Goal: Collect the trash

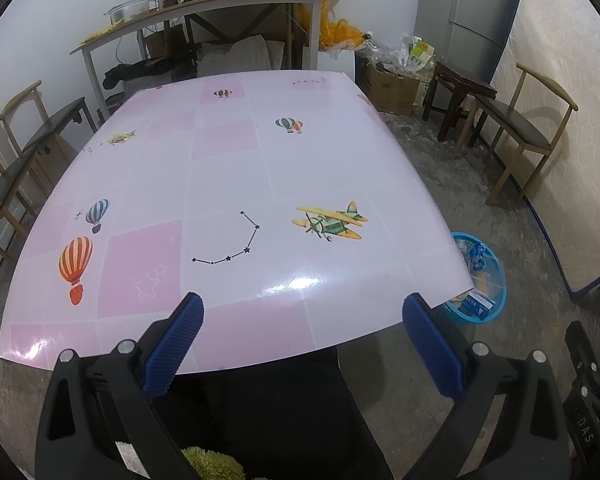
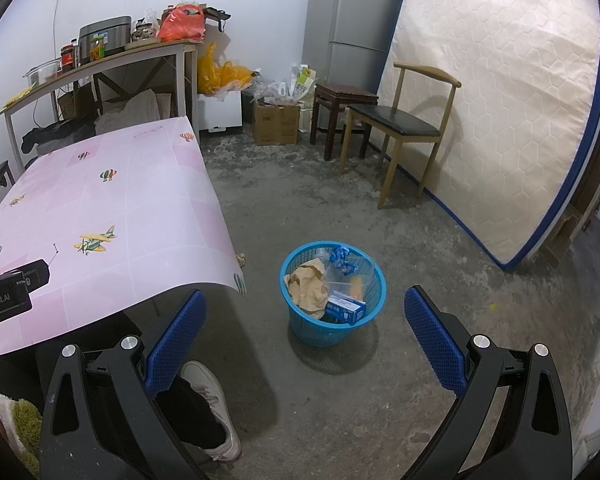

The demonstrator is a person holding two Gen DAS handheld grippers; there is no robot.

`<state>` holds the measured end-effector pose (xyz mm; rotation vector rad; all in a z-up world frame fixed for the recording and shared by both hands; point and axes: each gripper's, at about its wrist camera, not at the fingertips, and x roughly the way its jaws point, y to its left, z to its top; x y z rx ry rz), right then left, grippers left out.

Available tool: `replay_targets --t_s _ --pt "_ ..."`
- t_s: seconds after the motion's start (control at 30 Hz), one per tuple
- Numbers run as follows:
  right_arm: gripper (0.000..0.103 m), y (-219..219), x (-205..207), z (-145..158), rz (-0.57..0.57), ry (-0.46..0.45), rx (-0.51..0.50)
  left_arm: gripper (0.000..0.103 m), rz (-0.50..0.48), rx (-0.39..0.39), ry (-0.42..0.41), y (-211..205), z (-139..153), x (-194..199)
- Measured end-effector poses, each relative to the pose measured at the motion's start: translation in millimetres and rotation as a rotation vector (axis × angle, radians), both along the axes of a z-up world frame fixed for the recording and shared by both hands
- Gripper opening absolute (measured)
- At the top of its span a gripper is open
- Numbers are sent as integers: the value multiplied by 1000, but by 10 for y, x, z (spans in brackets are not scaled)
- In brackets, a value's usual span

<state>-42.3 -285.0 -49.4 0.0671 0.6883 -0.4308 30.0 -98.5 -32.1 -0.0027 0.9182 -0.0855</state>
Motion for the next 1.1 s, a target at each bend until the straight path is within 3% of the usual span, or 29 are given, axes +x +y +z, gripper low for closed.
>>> replay_targets --t_s 1.1 --pt "95 -11 12 23 4 0 0 97 -2 -1 5 2 -20 2"
